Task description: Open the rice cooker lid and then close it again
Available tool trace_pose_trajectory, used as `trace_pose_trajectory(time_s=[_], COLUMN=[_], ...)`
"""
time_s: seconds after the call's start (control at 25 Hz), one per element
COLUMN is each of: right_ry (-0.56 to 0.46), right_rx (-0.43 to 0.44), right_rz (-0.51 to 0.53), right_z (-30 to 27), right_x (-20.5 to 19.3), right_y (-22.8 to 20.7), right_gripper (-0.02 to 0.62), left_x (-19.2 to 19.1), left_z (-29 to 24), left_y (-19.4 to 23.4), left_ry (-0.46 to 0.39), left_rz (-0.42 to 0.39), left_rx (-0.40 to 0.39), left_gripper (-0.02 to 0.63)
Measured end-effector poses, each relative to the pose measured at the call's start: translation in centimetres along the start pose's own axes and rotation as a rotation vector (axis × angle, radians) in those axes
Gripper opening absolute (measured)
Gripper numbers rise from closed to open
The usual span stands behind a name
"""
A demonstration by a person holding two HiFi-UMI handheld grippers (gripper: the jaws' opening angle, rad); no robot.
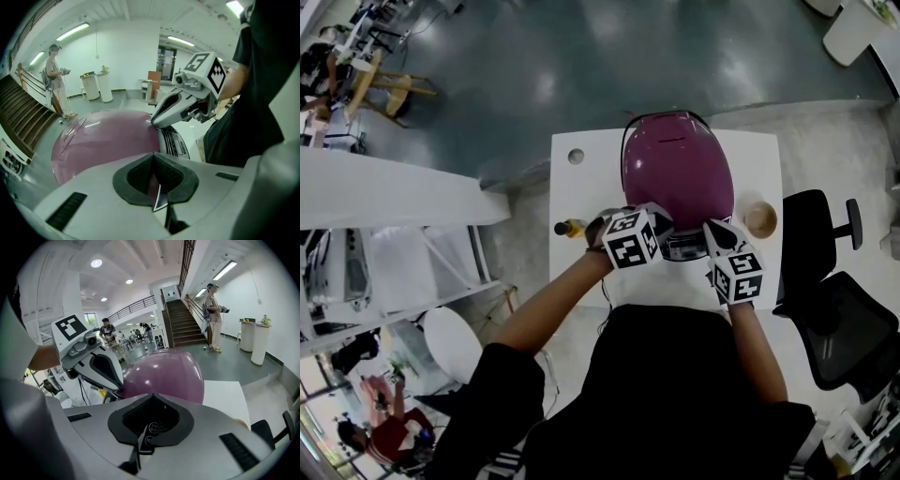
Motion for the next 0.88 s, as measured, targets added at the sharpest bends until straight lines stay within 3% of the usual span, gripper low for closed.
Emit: trace_pose_trajectory(time_s=[0.24,0.52,0.64,0.76,0.88], right_ry=[0.02,0.09,0.108,0.111,0.099], right_rx=[0.013,0.068,0.097,0.106,0.101], right_rz=[0.014,0.133,0.109,0.088,0.074], right_z=[-0.2,-0.4,-0.6,-0.8,-0.7], right_x=[0.0,0.6,0.8,0.8,0.7], right_y=[0.0,0.1,-0.3,-0.4,-0.6], right_gripper=[0.0,0.0,0.0,0.0,0.0], left_x=[0.1,0.3,1.3,2.4,2.3], left_z=[-0.2,-0.8,-1.9,-2.9,-2.8], left_y=[0.3,0.4,0.2,-0.5,0.2], left_ry=[0.016,-0.029,-0.033,0.027,-0.018], left_rz=[0.007,0.079,0.085,0.021,0.086], left_rx=[-0.03,-0.068,-0.117,-0.122,-0.134], left_gripper=[0.003,0.002,0.002,0.002,0.002])
Point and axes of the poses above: the fingertips, and each gripper's own axes: z backward along the fingers, y to its left, x out of its top, the point moved 10 cm from there along z, backward along the fingers, and after that the axes turned 6 degrees about -x, right-handed, at the moved point
